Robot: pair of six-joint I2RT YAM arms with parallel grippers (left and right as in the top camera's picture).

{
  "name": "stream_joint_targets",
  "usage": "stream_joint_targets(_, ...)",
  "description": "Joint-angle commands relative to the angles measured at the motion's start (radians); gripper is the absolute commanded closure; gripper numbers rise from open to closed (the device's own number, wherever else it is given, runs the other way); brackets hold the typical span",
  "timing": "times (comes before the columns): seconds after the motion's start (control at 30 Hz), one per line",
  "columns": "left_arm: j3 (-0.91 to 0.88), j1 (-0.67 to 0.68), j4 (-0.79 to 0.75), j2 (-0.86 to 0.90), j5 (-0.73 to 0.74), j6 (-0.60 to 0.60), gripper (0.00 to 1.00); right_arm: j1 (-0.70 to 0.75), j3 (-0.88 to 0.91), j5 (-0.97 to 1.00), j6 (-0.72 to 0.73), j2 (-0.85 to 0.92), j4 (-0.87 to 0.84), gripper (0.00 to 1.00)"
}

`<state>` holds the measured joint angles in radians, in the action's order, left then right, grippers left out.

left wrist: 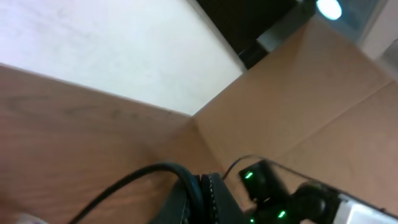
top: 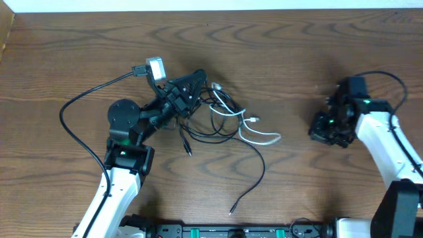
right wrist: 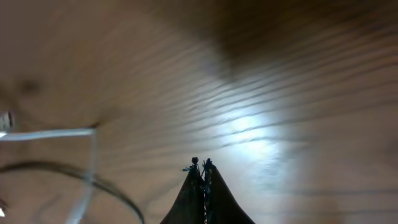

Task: Untangle cables
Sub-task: 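Move the right gripper back left onto the cable pile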

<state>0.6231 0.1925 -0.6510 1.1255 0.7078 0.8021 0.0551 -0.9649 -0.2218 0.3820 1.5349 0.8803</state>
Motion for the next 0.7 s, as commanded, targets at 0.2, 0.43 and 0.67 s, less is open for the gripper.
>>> stream_joint_targets(0.2,0.016,-0.017,0.169,-0.003,-0.118,-0.130,0.92,0.112,-0.002,-0.130,-0.010,-0.031,-0.002,0.99)
stream_joint_targets(0.43,0.016,-0.017,0.180,-0.003,-0.119,-0.101,0.92,-0.024,-0.002,-0.568,-0.273,-0.031,-0.074,0.73)
stream_joint_targets(0.67,0.016,-0.017,0.272,-0.003,-0.246,-0.008,0.92,-0.230,-0.002,-0.567,-0.386,-0.031,-0.087,0.64)
